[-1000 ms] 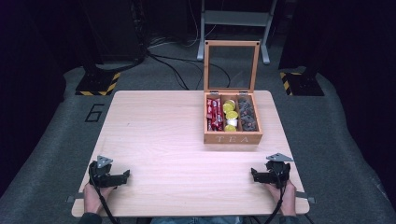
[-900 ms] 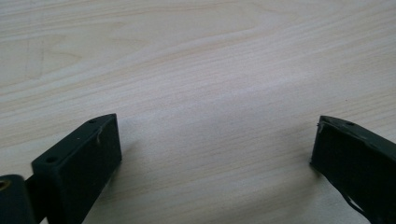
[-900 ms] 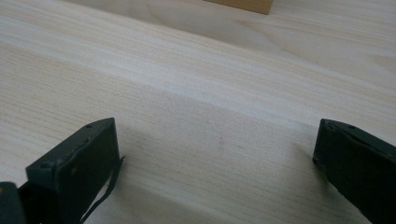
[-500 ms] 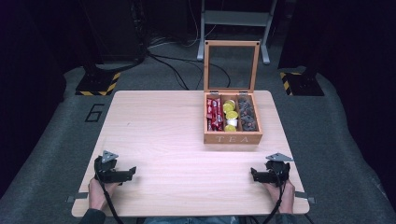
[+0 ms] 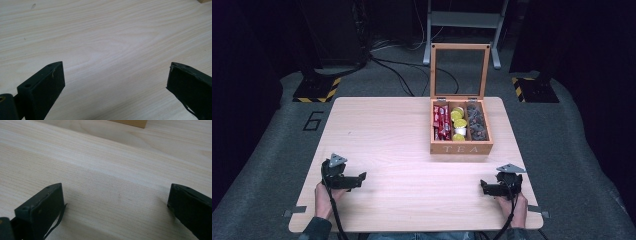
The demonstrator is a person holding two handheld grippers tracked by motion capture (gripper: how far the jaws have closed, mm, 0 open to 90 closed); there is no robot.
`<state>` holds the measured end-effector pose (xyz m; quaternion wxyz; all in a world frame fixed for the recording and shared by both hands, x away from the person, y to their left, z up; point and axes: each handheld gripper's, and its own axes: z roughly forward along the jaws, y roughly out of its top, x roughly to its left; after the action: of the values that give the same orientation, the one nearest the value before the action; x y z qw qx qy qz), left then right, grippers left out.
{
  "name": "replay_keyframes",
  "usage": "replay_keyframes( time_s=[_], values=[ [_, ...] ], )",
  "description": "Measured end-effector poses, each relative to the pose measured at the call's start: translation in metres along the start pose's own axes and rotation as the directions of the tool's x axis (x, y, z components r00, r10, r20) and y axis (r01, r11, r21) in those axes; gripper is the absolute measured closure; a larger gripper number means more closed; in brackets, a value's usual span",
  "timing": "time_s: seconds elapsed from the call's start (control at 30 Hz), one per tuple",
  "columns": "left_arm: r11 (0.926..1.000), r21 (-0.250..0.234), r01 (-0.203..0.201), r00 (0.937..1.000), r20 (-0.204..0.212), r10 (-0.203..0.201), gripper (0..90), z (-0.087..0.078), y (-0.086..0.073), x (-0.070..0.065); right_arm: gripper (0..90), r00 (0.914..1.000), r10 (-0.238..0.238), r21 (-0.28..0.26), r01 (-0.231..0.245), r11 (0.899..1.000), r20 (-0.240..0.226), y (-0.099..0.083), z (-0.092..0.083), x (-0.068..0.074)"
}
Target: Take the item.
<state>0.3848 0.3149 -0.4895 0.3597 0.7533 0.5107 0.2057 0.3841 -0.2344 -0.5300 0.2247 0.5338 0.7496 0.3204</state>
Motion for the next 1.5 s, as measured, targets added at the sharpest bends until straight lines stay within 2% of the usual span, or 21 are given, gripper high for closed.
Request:
replay_keyframes(
  time_s=[0.3, 0.63, 0.97, 1.07, 1.17, 1.3, 1.5],
  values=[
    [0.9994, -0.01, -0.034, 0.9989, 0.033, 0.034, 2.1, 0.003, 0.019, -0.012, 0.0, 1.0, 0.001, 0.0, -0.001, 1.0, 0.001, 0.0, 0.0, 0.0],
    [0.9965, -0.019, -0.082, 0.9954, 0.049, 0.083, 3.0, 0.007, 0.037, -0.025, 0.0, 1.0, 0.001, 0.0, -0.001, 1.0, 0.001, 0.0, 0.0, 0.0],
    [0.9945, -0.028, -0.101, 0.9918, 0.076, 0.103, 3.4, 0.013, 0.051, -0.034, 0.0, 1.0, 0.0, -0.001, 0.0, 1.0, 0.001, 0.0, 0.0, 0.0],
    [0.9922, -0.016, -0.123, 0.9886, 0.084, 0.124, 3.6, 0.015, 0.055, -0.036, 0.0, 1.0, 0.0, 0.0, 0.0, 1.0, 0.0, 0.0, 0.0, 0.0],
    [0.9928, -0.022, -0.118, 0.9888, 0.09, 0.119, 3.6, 0.016, 0.059, -0.039, 0.0, 1.0, 0.0, 0.0, 0.0, 1.0, 0.0, 0.0, 0.0, 0.0],
    [0.9899, -0.019, -0.141, 0.9853, 0.095, 0.142, 3.6, 0.018, 0.065, -0.041, 0.0, 1.0, 0.0, 0.0, 0.0, 1.0, 0.0, 0.0, 0.0, 0.0],
    [0.9886, -0.031, -0.147, 0.9834, 0.103, 0.15, 3.9, 0.021, 0.075, -0.047, 0.0, 1.0, 0.0, 0.0, 0.0, 1.0, 0.0, 0.0, 0.0, 0.0]
  ],
)
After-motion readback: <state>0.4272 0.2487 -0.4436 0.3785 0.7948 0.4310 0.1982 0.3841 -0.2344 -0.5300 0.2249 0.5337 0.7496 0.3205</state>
